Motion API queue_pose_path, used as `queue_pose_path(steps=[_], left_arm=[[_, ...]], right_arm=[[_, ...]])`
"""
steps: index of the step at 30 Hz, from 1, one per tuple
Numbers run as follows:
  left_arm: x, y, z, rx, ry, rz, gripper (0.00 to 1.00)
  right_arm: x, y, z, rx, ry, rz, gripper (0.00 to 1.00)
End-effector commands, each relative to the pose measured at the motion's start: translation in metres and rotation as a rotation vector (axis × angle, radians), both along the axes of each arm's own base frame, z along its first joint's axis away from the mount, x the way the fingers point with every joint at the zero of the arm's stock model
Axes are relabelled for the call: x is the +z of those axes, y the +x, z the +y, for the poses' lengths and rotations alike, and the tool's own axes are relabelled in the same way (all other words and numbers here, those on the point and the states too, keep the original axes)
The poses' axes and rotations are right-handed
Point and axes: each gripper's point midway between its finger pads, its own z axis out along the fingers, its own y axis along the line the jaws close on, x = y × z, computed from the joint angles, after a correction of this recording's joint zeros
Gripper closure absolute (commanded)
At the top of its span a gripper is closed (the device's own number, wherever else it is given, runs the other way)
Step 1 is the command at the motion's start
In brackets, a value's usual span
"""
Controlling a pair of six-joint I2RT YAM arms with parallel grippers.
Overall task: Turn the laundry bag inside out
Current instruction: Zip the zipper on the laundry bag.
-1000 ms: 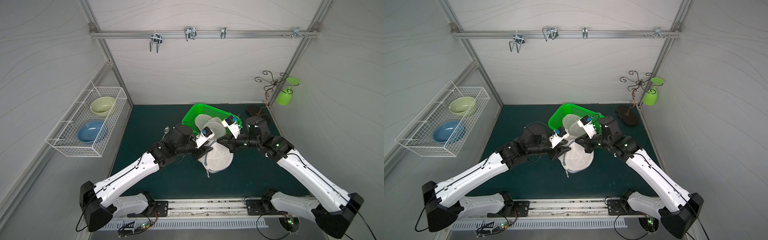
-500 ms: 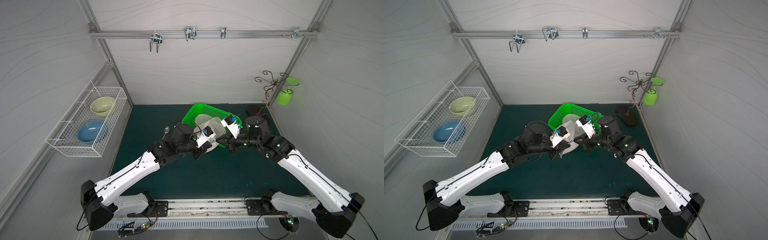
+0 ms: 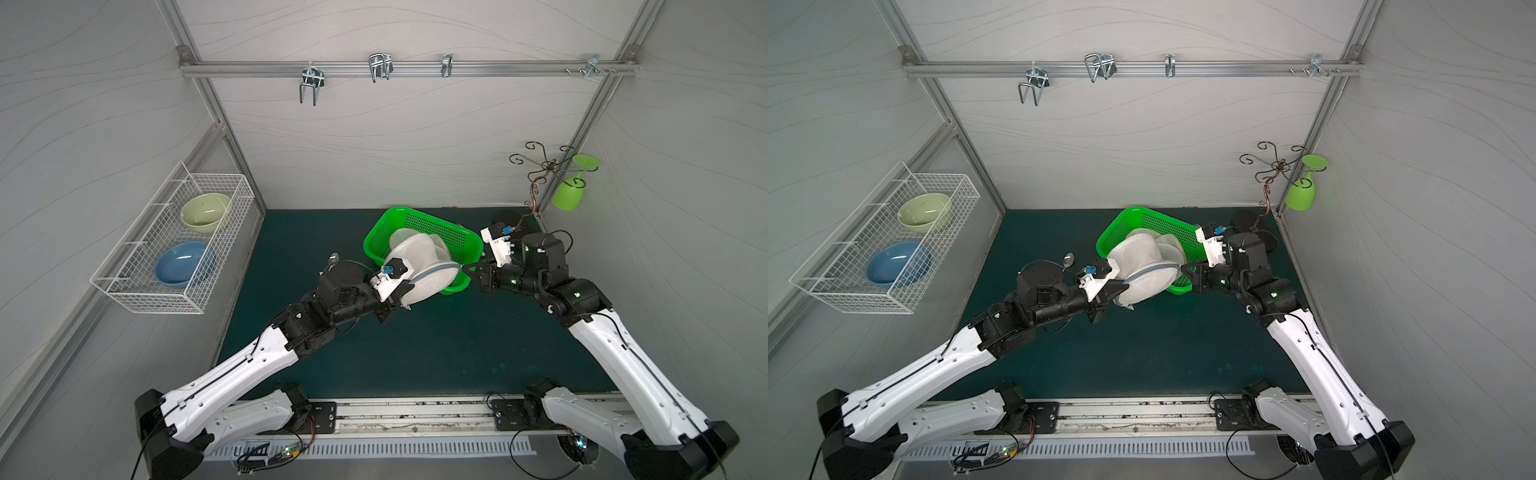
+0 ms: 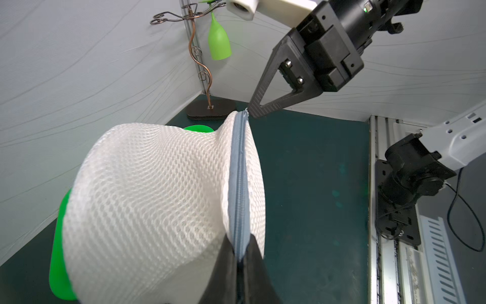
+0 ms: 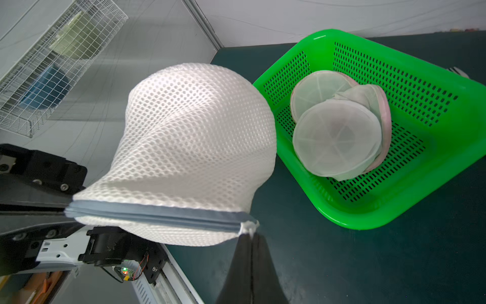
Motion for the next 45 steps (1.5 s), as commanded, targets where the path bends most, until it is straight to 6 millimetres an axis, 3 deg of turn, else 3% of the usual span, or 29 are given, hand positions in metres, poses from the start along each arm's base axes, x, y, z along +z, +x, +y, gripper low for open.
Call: queue_pose_path(steps=[1,5,11,15,25,33,36,45], left_arm=[[0.036,0.010,0.015,0.108,-0.130,-0.099,1.00],[0.014,0.008,0.011,0.084,-0.067,-0.015,1.00],[-0.006,0.008,0.008,0.070,0.040,0.031,0.55],[-0.008,0.006,0.008,0.062,0.083,0.018,0.41],[0.013,-0.010,-0.023,-0.080,0.020,0.053,0.36],[0.010,-0.009,-0.032,-0.101,0.039,0.097,0.46],[0.009,-0.011,-0.035,-0.114,0.032,0.118,0.44],[0.029,-0.014,-0.040,-0.111,-0.056,0.137,0.38]], right_arm=[[0.005,0.010,-0.010,-0.073,0.025,0.011,1.00],[0.030,0.002,0.007,0.034,0.060,-0.043,1.00],[0.042,-0.017,0.032,0.183,-0.003,-0.149,1.00],[0.036,-0.024,0.039,0.231,-0.059,-0.176,1.00],[0.018,-0.040,0.059,0.346,-0.173,-0.194,1.00],[0.025,-0.057,0.076,0.411,-0.141,-0.200,1.00],[0.028,-0.060,0.080,0.410,-0.126,-0.195,1.00],[0.031,-0.029,0.075,0.159,-0.135,-0.130,1.00]])
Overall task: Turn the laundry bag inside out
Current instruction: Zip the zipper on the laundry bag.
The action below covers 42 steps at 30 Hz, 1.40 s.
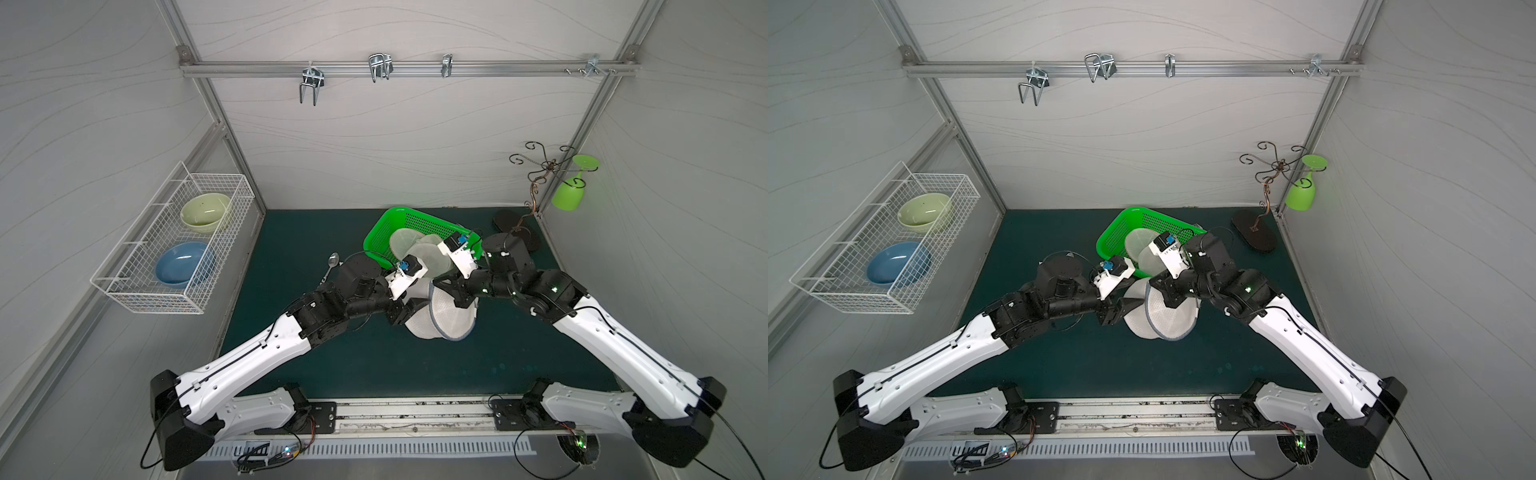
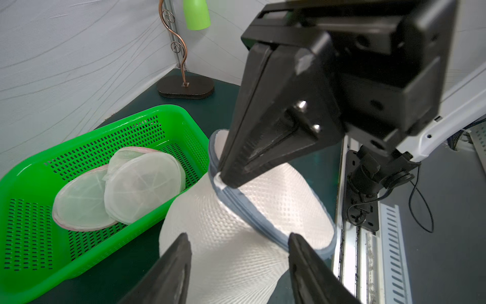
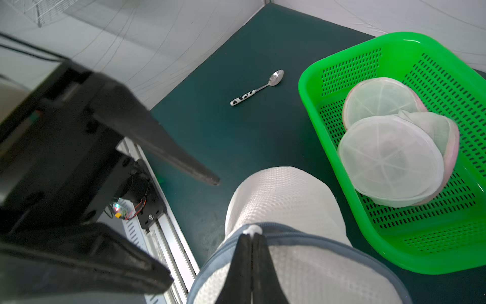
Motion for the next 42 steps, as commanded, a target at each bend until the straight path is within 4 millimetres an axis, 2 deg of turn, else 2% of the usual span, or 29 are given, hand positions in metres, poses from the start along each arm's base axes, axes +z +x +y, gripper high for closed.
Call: queue_pose_path(steps=[1,4,8,11,16,22,24,26,28,31,34,38,42], left_arm=[[0.040,0.001,-0.006,0.004,-0.106,-0.041,0.38],[0.037,0.003,-0.002,0.028,-0.089,-0.043,0.38],[0.030,0.009,0.003,0.062,-0.045,-0.051,0.40],[0.026,0.012,0.005,0.079,-0.018,-0.060,0.45],[0.028,0.018,0.009,0.107,-0.002,-0.086,0.59],[0.027,0.016,0.006,0.088,-0.004,-0.087,0.67],[0.026,0.016,0.006,0.082,0.000,-0.087,0.75],[0.027,0.015,0.005,0.078,-0.002,-0.087,0.90],[0.027,0.014,0.005,0.072,-0.003,-0.089,1.00],[0.029,0.012,0.006,0.066,-0.007,-0.097,1.00],[0.034,0.009,0.008,0.063,-0.032,-0.114,1.00],[0.051,0.007,0.015,0.082,-0.116,-0.177,1.00],[0.069,0.006,0.024,0.117,-0.206,-0.243,1.00]], right_arm=[[0.020,0.017,-0.002,-0.139,0.054,-0.009,1.00],[0.023,0.020,-0.003,-0.172,0.060,-0.016,1.00],[0.032,0.008,0.005,-0.109,0.091,-0.021,1.00],[0.039,-0.003,0.014,-0.045,0.122,-0.043,1.00],[0.044,-0.013,0.021,0.015,0.124,-0.090,1.00],[0.052,-0.019,0.025,0.049,0.146,-0.097,1.00],[0.053,-0.020,0.025,0.054,0.148,-0.102,1.00],[0.053,-0.019,0.023,0.046,0.146,-0.107,1.00],[0.054,-0.016,0.020,0.025,0.141,-0.118,1.00],[0.051,-0.007,0.011,-0.046,0.113,-0.132,1.00],[0.045,0.009,-0.009,-0.156,0.072,-0.132,1.00],[0.034,0.034,-0.049,-0.312,0.105,-0.028,1.00],[0.025,0.045,-0.082,-0.401,0.178,0.072,1.00]])
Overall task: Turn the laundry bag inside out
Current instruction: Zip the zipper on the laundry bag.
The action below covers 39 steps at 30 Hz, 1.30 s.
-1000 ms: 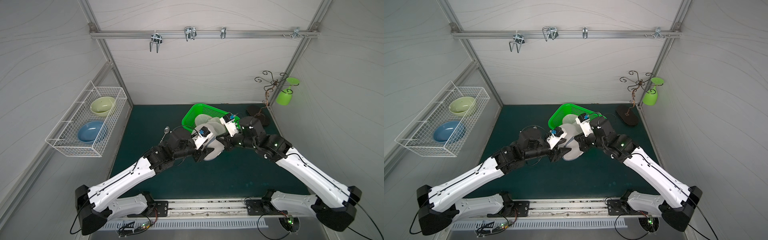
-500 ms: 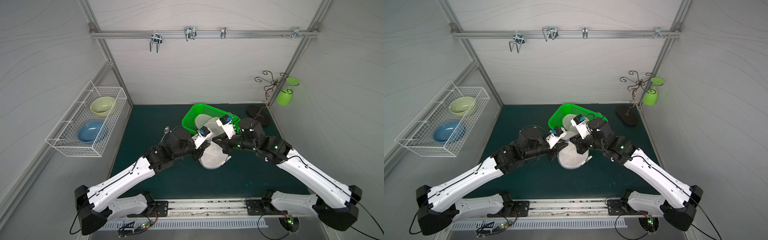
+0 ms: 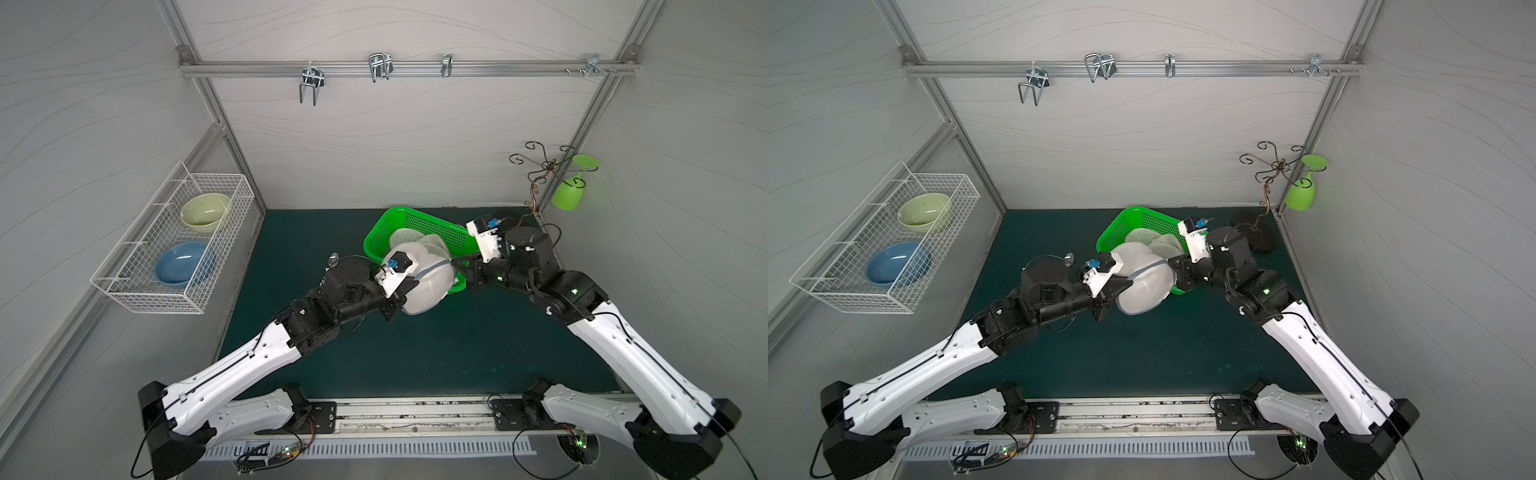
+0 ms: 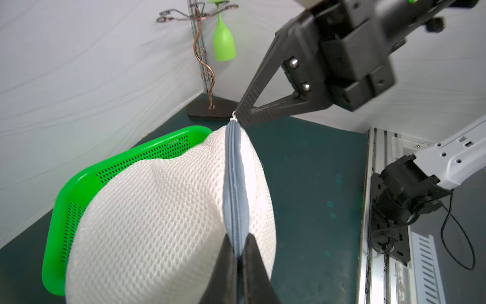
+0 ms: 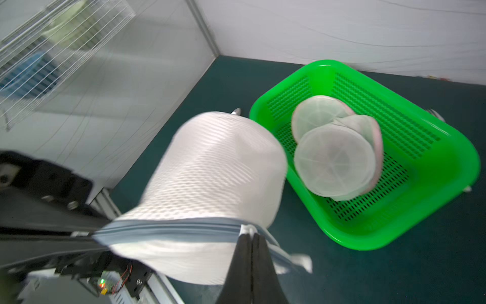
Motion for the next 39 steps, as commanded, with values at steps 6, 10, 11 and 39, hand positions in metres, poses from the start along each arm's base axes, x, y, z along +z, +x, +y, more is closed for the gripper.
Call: queue_pose_path(steps=[6,10,11,39], left_arm=[[0.055,-0.002,0.013,0.044,-0.222,-0.174,1.00],[0.069,-0.004,0.019,0.058,-0.302,-0.230,1.00],[0.072,-0.004,0.021,0.067,-0.319,-0.242,1.00],[-0.022,0.005,-0.021,-0.053,0.060,0.063,0.40]], right_arm=[[-0.004,-0.003,-0.031,-0.067,0.096,0.095,1.00],[-0.015,-0.007,-0.024,-0.035,0.120,0.151,1.00],[-0.020,-0.008,-0.021,-0.023,0.126,0.173,1.00],[0.012,-0.026,-0.001,0.149,0.090,0.051,1.00]])
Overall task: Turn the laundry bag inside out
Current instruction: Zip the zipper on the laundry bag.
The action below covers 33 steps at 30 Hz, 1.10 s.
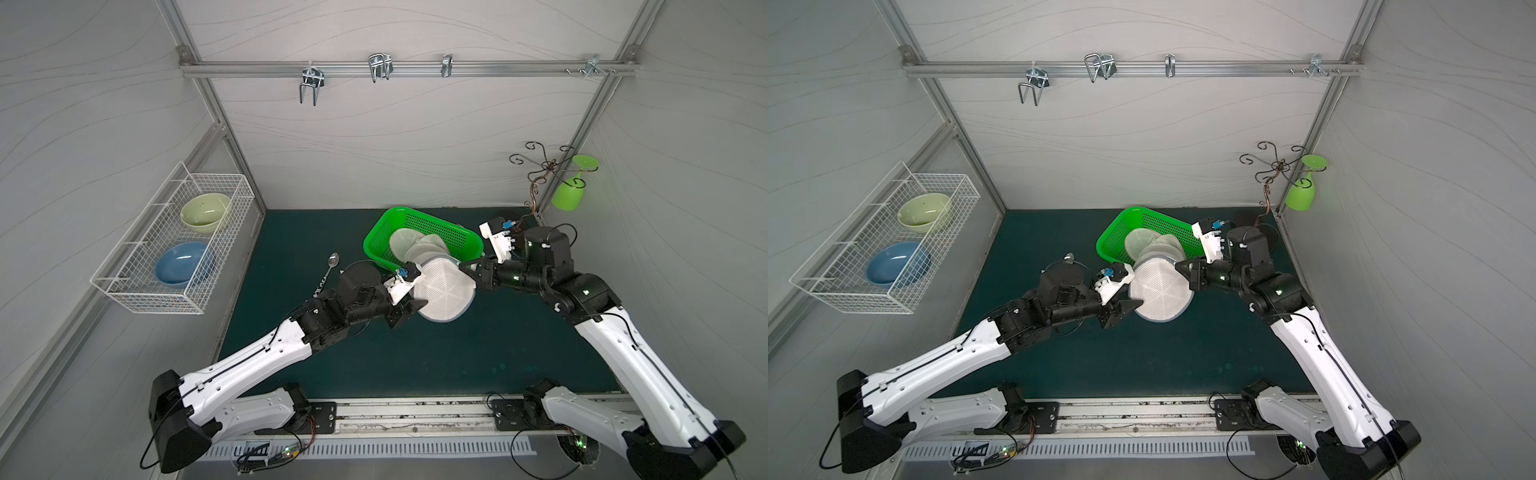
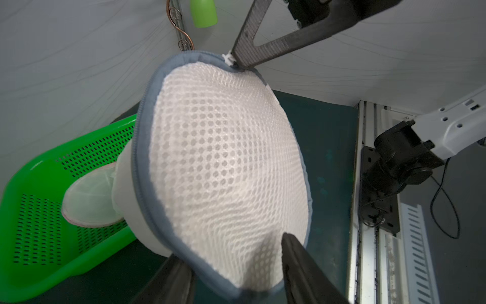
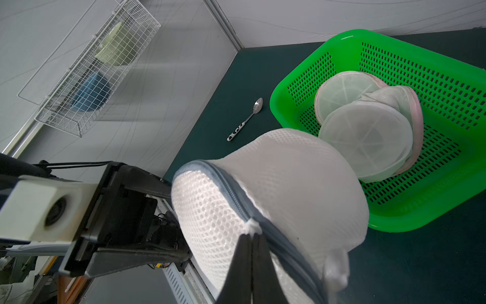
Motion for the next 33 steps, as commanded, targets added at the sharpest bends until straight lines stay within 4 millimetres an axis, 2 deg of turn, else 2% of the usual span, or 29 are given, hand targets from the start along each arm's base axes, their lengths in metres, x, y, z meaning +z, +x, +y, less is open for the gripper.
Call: queue_pose_path(steps=[1,8,12,14,18,20,23,29,33], left_arm=[[0.027,0.008,-0.003,0.029,-0.033,-0.035,0.37],[0.003,0.028,0.016,0.171,0.084,-0.024,0.33],[0.000,0.026,0.016,0.162,0.095,-0.017,0.32],[0.004,0.022,0.011,0.128,0.076,-0.011,0.32],[0.030,0.006,-0.006,0.025,-0.029,0.020,0.32],[0.042,-0.006,-0.015,-0.041,-0.093,0.068,0.31],[0.048,-0.009,-0.018,-0.055,-0.119,0.097,0.31],[0.034,-0.003,-0.017,-0.022,-0.065,0.121,0.32],[0.026,0.001,-0.016,-0.008,-0.033,0.121,0.42]], right_arm=[[0.014,-0.005,-0.004,0.011,-0.023,-0.065,1.00],[0.009,-0.002,-0.010,-0.002,-0.083,-0.095,1.00],[0.006,-0.004,-0.011,-0.001,-0.128,-0.109,1.00],[0.003,-0.006,-0.009,0.011,-0.144,-0.112,1.00],[-0.009,-0.010,-0.004,0.028,-0.190,-0.103,1.00],[-0.014,-0.012,0.001,0.040,-0.209,-0.100,1.00],[-0.015,-0.019,0.013,0.074,-0.215,-0.102,1.00],[-0.013,-0.033,0.040,0.142,-0.208,-0.114,1.00],[-0.005,-0.038,0.050,0.160,-0.184,-0.124,1.00]])
